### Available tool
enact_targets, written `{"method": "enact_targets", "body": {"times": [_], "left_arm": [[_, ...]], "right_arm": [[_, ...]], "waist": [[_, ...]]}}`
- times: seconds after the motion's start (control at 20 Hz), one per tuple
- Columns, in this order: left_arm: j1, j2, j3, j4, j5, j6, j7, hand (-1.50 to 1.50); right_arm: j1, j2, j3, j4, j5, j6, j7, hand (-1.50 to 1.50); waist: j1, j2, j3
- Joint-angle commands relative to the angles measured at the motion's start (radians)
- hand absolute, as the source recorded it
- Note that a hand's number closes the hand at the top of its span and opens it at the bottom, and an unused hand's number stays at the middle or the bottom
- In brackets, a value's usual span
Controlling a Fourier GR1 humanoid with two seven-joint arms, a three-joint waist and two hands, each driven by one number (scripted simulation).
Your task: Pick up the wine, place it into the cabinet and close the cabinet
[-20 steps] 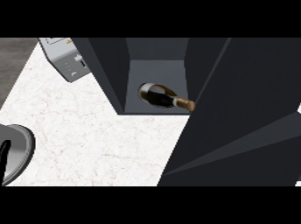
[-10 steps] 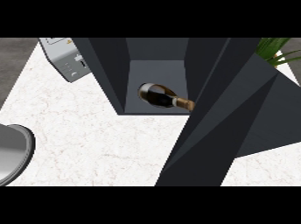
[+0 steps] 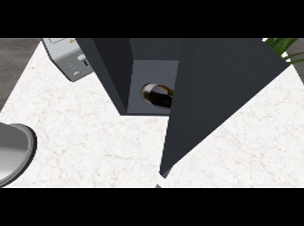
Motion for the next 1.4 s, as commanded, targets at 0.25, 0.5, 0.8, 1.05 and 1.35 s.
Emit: {"method": "enact_targets", "body": {"times": [0.25, 0.5, 0.8, 1.05, 1.35], "left_arm": [[-0.045, -0.015, 0.024, 0.016, 0.029, -0.043, 0.043, -1.5], [-0.123, -0.037, 0.013, 0.011, 0.025, 0.021, 0.092, -1.5], [-0.114, -0.088, -0.023, 0.042, -0.034, 0.026, 0.083, -1.5], [-0.144, -0.078, 0.03, 0.058, 0.01, -0.01, 0.118, -1.5], [-0.174, -0.122, 0.025, 0.05, -0.047, 0.033, 0.137, -1.5]], "right_arm": [[-0.343, 0.122, -0.028, 0.192, -0.115, -0.144, 0.029, 1.5], [-0.504, 0.123, -0.077, 0.338, -0.211, -0.222, -0.037, 1.5], [-0.774, 0.129, -0.265, 0.578, -0.354, -0.218, -0.072, 1.5], [-0.944, 0.13, -0.332, 0.822, -0.316, -0.156, -0.171, 1.5], [-0.953, 0.128, -0.436, 1.001, -0.3, -0.063, -0.25, 1.5]], "waist": [[0.032, 0.01, -0.001], [0.024, 0.013, 0.0], [0.018, 0.01, 0.002], [0.019, 0.01, 0.001], [0.002, 0.009, 0.003]]}}
